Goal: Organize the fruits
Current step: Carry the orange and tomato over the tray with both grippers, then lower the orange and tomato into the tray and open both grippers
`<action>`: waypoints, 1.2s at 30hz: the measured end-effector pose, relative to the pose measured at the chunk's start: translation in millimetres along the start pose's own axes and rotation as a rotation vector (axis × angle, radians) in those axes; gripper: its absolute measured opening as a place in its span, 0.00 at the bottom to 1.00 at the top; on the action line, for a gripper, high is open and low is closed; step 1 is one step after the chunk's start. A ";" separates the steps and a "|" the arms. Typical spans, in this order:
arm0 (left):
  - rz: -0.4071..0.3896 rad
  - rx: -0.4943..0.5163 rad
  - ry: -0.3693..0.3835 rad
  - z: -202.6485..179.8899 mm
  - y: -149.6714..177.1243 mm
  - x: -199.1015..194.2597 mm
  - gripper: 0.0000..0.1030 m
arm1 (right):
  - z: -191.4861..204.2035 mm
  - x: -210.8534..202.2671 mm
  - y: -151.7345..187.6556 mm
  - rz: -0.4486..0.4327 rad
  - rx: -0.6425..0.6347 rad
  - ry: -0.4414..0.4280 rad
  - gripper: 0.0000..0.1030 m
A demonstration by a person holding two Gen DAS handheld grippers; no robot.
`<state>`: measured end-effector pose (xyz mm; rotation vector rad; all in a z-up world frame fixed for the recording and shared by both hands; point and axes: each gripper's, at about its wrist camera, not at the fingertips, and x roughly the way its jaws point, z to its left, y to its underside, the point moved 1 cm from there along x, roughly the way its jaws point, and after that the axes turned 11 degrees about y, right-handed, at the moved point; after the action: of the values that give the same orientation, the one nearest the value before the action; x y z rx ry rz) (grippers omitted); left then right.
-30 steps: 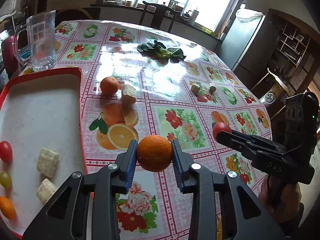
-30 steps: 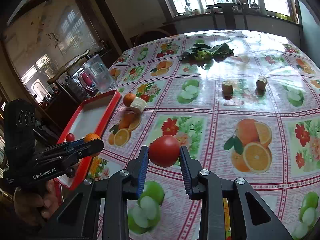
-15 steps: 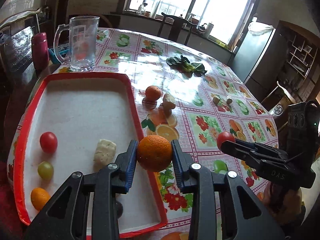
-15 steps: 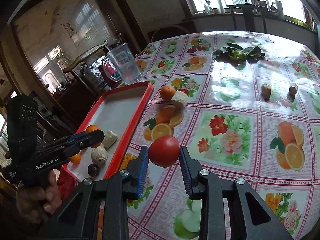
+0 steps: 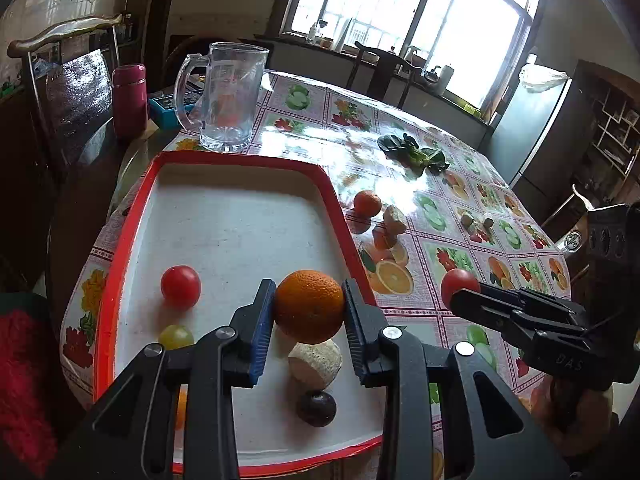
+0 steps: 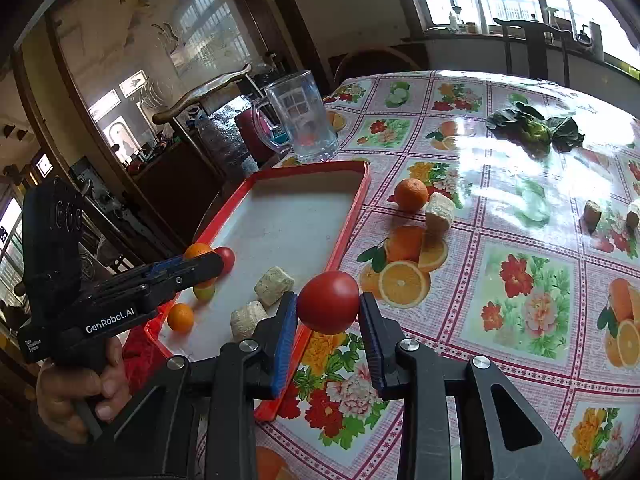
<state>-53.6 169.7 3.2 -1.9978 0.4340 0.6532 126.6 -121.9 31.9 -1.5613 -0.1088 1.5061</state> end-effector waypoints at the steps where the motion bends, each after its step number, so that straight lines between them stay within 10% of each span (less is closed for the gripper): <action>1: -0.001 -0.004 0.000 2.4 -0.1 -0.7 0.30 | 2.7 1.8 -0.7 0.003 -0.006 0.000 0.31; 36: 0.004 -0.073 -0.078 72.0 -26.9 5.2 0.30 | 54.1 79.0 -41.5 0.077 -0.091 -0.049 0.31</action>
<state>-54.1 245.6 -10.4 -2.0328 0.3720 0.7561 122.8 -19.8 10.5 -1.6172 -0.1487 1.6200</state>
